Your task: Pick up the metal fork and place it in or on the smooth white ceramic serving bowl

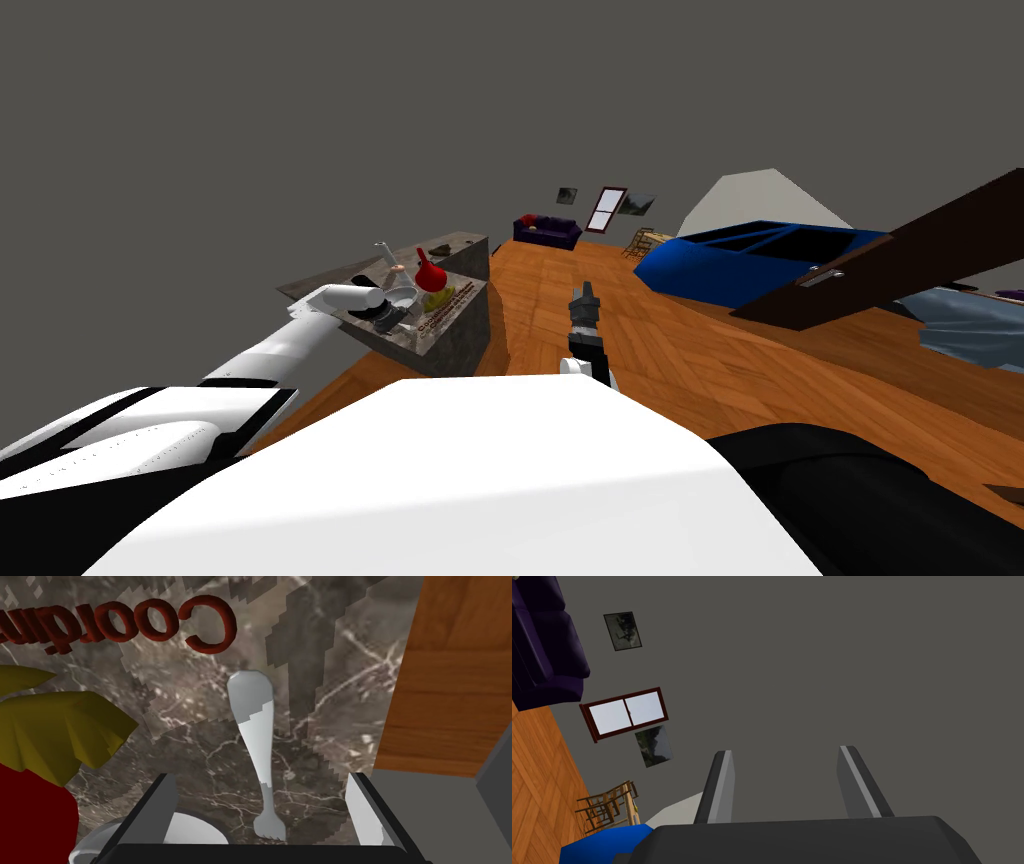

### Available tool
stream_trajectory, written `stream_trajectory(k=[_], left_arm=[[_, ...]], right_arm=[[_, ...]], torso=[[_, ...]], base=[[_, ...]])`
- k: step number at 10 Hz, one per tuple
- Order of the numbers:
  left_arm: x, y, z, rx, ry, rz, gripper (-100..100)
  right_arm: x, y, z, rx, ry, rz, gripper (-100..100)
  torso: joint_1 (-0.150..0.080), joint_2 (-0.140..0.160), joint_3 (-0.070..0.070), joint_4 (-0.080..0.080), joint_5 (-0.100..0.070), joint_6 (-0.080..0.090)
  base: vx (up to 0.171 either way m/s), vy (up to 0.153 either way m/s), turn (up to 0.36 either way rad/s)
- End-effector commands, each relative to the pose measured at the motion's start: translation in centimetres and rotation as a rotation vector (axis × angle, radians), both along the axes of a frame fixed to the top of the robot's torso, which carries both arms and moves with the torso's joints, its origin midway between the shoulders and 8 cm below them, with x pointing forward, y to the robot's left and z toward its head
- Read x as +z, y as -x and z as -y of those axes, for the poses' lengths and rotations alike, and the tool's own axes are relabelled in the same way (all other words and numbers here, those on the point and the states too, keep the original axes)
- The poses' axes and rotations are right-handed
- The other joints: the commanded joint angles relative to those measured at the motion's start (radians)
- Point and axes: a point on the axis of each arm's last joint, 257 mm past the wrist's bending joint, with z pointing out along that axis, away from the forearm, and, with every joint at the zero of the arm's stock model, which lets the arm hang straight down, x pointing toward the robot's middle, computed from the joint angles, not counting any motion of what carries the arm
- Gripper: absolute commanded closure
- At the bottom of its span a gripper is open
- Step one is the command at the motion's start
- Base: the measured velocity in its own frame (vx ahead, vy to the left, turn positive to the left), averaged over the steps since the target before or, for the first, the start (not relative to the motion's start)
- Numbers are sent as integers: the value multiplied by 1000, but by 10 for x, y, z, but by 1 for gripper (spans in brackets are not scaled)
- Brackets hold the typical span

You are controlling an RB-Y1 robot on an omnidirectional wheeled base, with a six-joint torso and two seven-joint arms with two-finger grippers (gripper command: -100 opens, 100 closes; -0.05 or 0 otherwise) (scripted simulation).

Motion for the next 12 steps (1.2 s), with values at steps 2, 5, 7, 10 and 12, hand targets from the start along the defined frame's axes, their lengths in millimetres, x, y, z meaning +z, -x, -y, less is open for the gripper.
stream_trajectory(k=[2, 5, 7, 10, 12], left_arm=[[-7, 23, -21, 35, -18, -74, -100], [-19, 18, -13, 33, -14, -55, -100], [-23, 18, -14, 34, -14, -57, -100], [-24, 18, -14, 36, -15, -58, 100], [-24, 18, -14, 37, -14, -57, 100]], right_arm=[[0, 0, 0, 0, 0, 0, 0], [0, 0, 0, 0, 0, 0, 0], [0, 0, 0, 0, 0, 0, 0], [0, 0, 0, 0, 0, 0, 0], [0, 0, 0, 0, 0, 0, 0]], torso=[[-1, 0, 0, 0, 0, 0], [-4, 4, 2, 1, -1, 0], [-3, 6, 3, 1, -1, 0], [-5, 5, 3, 2, -1, 1], [-5, 5, 3, 2, -1, 1]], base=[[65, 61, -134], [11, 23, -23], [-6, 26, -33], [-1, 1, 4], [0, 0, 0]])
